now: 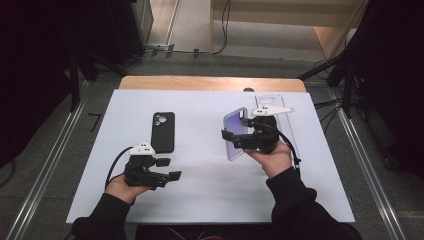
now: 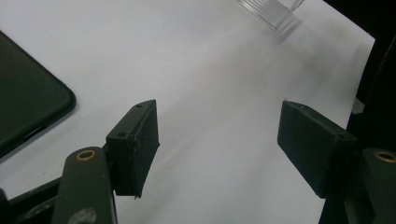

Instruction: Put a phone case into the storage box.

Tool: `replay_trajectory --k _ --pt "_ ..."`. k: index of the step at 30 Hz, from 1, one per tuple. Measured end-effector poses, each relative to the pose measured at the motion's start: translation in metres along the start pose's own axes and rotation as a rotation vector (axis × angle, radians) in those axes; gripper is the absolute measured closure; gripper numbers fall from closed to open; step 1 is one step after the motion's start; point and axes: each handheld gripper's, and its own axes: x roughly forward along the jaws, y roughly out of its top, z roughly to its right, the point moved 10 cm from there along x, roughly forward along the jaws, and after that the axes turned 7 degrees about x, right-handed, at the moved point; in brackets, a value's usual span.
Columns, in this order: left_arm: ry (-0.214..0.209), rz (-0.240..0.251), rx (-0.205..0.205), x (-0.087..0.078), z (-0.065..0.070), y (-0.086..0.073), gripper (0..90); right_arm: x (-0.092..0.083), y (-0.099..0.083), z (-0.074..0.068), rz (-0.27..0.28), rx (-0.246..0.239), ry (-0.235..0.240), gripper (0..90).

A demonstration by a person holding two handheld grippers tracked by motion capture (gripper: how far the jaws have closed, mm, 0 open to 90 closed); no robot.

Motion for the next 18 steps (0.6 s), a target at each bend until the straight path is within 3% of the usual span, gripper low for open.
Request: replay_trajectory --k 18 --pt "0.066 0.033 -0.072 -0.017 -0.011 -0.005 29.9 -0.026 0.031 0.034 0.055 0.027 -0.052 15.0"
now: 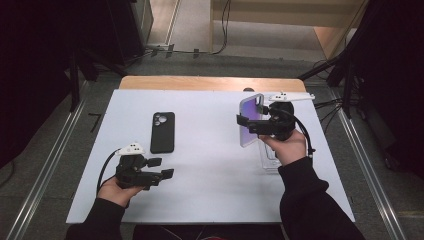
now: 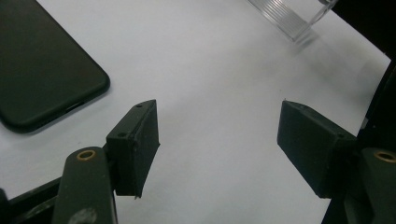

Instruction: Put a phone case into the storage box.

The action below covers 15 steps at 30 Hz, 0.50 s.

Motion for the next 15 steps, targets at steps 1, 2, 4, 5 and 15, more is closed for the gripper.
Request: replay_trajectory --k 1,2,4,5,15 --pt "0.003 0.002 -0.005 0.000 -0.001 0.000 29.9 -0.001 0.002 0.003 0.005 0.005 -0.006 14.9" --pt "0.005 0.001 -0.004 -0.001 -0.001 0.000 29.9 -0.002 0.003 0.006 0.008 0.008 -0.012 15.0" --pt "0.005 -0.003 -0.006 0.000 -0.002 -0.001 29.9 -0.004 0.004 0.010 0.012 0.011 -0.023 15.0" --pt "0.008 -0.006 -0.007 0.000 -0.002 -0.001 29.9 -0.005 0.005 0.012 0.017 0.011 -0.029 14.9" --pt "0.009 -0.021 -0.002 0.002 -0.002 -0.003 29.9 -0.016 0.010 0.040 0.055 0.051 -0.094 15.0"
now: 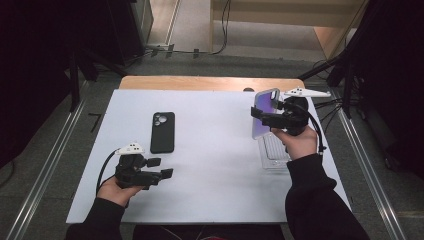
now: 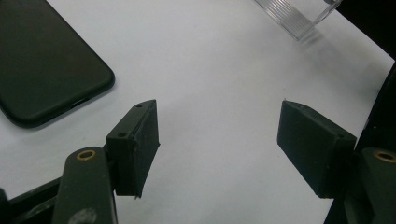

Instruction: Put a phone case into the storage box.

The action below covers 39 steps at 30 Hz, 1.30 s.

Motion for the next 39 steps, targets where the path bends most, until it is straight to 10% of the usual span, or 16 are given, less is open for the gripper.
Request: replay_trajectory --k 16,39 --pt "0.008 0.001 -0.007 -0.001 -0.003 0.000 29.9 0.001 0.017 0.052 0.086 0.058 -0.125 15.0" --pt "-0.003 -0.002 0.010 0.003 0.002 0.002 29.9 0.050 0.036 0.104 0.037 0.115 -0.222 14.9"
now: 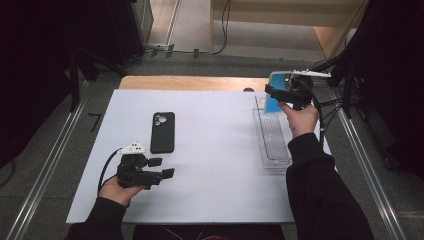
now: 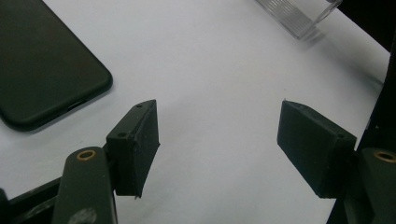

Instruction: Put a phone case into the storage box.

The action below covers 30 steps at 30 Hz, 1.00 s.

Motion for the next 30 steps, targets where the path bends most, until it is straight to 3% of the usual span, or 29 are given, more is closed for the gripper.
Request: replay_trajectory --k 4,8,15,20,28,30 --pt "0.001 0.006 0.001 0.000 0.001 0.001 29.9 0.012 0.003 0.006 -0.006 -0.014 -0.025 15.0" --pt "0.000 0.006 0.001 0.000 0.001 0.001 29.9 0.023 0.005 0.010 -0.009 0.019 -0.025 14.9" --pt "-0.005 0.005 0.005 0.000 0.002 0.001 29.9 0.048 -0.002 0.020 -0.045 -0.010 -0.076 14.9" --pt "-0.004 0.005 0.007 0.001 0.002 0.001 30.0 0.064 -0.011 0.026 -0.070 0.022 -0.098 14.9" --pt "-0.009 0.002 0.009 0.001 0.003 0.002 29.9 0.078 -0.016 0.037 -0.061 0.037 -0.169 14.4" --pt "-0.010 0.004 0.011 0.001 0.003 0.002 30.0 0.081 -0.018 0.035 -0.063 0.046 -0.150 14.4"
